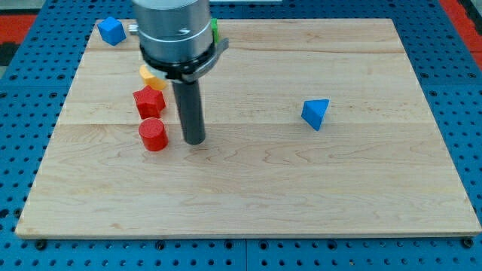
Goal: Place the blue triangle parallel to the red circle
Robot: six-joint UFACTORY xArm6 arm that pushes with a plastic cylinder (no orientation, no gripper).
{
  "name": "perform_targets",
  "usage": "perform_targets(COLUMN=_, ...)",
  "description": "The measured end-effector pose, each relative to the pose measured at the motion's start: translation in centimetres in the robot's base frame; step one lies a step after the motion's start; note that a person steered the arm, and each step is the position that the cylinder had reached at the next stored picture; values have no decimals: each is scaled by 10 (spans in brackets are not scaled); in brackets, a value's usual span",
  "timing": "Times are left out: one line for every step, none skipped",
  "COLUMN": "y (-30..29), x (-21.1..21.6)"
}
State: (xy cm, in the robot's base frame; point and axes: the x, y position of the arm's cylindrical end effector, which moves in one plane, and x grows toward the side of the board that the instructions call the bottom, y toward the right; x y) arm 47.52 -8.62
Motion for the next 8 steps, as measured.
perform_targets(y=-11, x=0)
perform_targets(y=-13, x=0)
perform_targets(y=-33, x=0)
perform_targets(y=43, x=-12)
perform_targets(y=146, x=-57)
perform_targets(y=244, x=-71)
perform_targets(y=296, x=-71)
perform_targets(y=339, x=-50)
